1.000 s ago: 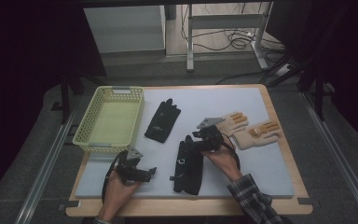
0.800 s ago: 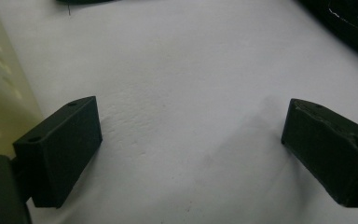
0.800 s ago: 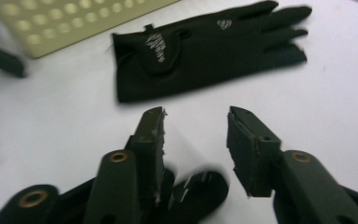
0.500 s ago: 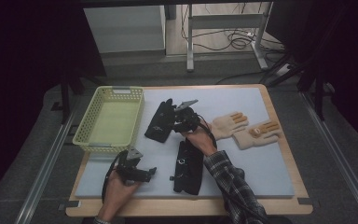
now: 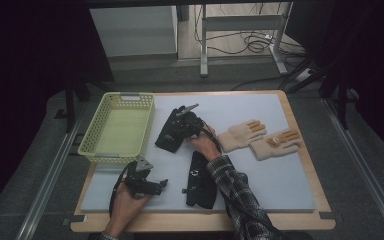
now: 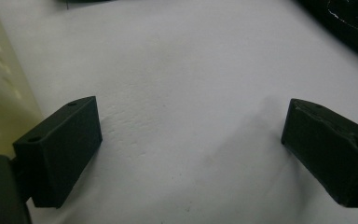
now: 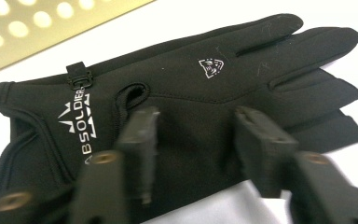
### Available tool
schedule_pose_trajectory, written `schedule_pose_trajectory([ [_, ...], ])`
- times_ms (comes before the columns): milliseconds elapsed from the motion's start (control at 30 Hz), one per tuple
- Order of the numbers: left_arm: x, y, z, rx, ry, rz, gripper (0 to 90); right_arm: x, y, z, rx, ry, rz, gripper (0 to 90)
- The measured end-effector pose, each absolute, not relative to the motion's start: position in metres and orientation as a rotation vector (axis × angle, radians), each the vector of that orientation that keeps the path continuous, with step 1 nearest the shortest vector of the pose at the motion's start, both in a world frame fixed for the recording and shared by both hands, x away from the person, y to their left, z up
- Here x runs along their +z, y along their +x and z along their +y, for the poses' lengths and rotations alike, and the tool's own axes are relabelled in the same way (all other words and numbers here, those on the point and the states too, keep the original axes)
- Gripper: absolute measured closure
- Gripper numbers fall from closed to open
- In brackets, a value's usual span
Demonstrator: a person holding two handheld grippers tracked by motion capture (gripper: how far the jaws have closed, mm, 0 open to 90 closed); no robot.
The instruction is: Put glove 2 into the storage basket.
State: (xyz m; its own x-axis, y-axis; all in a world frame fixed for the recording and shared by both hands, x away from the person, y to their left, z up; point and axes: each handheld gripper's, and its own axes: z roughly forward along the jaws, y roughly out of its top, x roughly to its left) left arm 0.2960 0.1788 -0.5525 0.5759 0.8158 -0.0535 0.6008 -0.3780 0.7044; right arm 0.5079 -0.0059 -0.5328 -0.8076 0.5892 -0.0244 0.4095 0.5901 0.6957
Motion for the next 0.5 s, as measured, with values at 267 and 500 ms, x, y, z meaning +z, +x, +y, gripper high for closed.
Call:
schedule_pose_trajectory([
  [267, -0.5525, 0.2961, 0.1788, 0.397, 2.114, 1.125, 5.1, -0.5293, 0.5016, -0.0091, 0.975, 0.829, 2.531, 86.9],
  [500, -0.5525, 0.2961, 0.1789, 0.397, 2.113, 1.125, 5.1, -0.5233, 0.4979, -0.0151, 0.997, 0.806, 2.542, 88.6],
])
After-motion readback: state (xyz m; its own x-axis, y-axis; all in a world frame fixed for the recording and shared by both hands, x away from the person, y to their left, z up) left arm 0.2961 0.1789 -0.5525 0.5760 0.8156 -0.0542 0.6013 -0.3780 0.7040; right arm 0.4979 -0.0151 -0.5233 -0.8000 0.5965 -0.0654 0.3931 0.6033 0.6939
